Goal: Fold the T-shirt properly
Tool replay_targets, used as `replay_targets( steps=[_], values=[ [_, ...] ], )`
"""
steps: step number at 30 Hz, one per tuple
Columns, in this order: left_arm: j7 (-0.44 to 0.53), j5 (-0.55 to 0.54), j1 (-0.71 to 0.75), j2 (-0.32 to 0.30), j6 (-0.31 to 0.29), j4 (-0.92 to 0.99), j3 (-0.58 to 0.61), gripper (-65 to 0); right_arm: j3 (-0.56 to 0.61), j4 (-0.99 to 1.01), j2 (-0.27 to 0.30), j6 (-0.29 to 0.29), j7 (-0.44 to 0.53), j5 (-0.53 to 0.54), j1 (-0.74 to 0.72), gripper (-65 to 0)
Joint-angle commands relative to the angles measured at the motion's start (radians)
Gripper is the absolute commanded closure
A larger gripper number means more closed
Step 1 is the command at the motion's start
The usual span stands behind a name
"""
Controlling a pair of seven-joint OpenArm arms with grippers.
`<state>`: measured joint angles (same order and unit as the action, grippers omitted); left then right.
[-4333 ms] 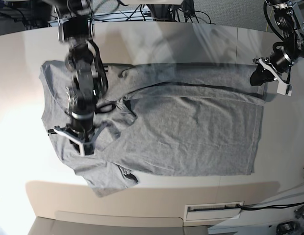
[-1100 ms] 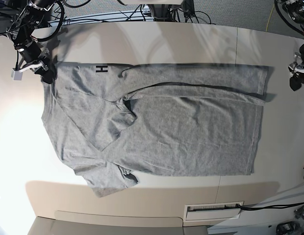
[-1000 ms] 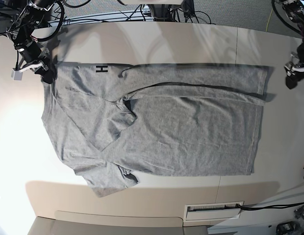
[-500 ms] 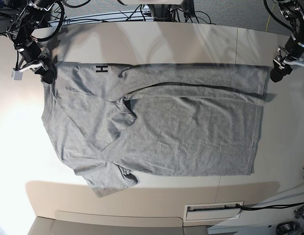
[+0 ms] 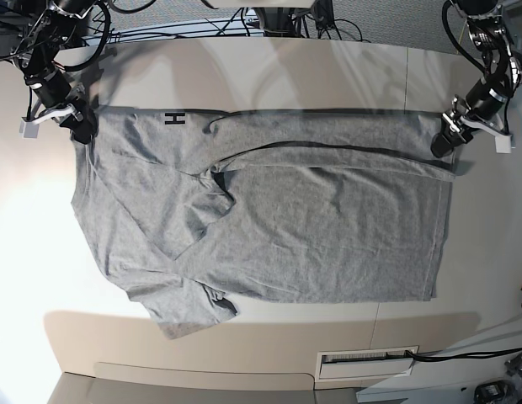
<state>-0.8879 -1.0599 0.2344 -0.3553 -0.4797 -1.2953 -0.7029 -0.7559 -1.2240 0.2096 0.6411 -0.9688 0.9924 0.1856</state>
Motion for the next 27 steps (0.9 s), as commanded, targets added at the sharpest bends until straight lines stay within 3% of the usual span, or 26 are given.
replay_targets(
  steps=[1,10,12,15,17,20,23,27],
  values=[
    [-0.035,0.011,0.002,-0.014,0.007,-0.005,0.000,-41.8,0.002,0.008,-0.002,-0.034,-0.033,-0.029,0.008,0.0],
    [-0.076,-0.030,0.037,-0.013,-0.039,-0.005,0.000,-38.9,0.002,0.008,-0.002,-0.032,-0.033,-0.029,0.008,0.0],
    [-0.077,-0.037,0.037,-0.014,-0.043,-0.005,0.000,-29.5,0.002,0.008,-0.002,-0.032,-0.034,-0.029,0.009,0.0],
    [-0.068,-0.050,0.034,-0.014,-0.089,-0.005,-0.003,-0.7,0.002,0.008,-0.002,-0.032,-0.034,-0.028,0.009,0.0],
    [-0.064,-0.056,0.034,-0.014,-0.108,-0.005,-0.013,0.0,0.002,0.008,-0.002,-0.027,-0.034,-0.016,0.009,0.0],
    [-0.085,-0.074,0.035,-0.014,-0.125,-0.005,-0.055,0.0,0.002,0.006,-0.002,0.030,-0.044,-0.013,0.015,0.0],
    [-0.140,-0.121,0.046,-0.016,-0.127,-0.005,-0.130,0.0,0.002,0.005,-0.001,0.037,-0.066,0.005,0.032,0.0],
    [-0.197,-0.219,0.117,-0.036,-0.176,-0.005,-0.216,0.0,0.002,-0.027,0.000,0.037,-0.079,0.014,0.089,0.0]
  ],
)
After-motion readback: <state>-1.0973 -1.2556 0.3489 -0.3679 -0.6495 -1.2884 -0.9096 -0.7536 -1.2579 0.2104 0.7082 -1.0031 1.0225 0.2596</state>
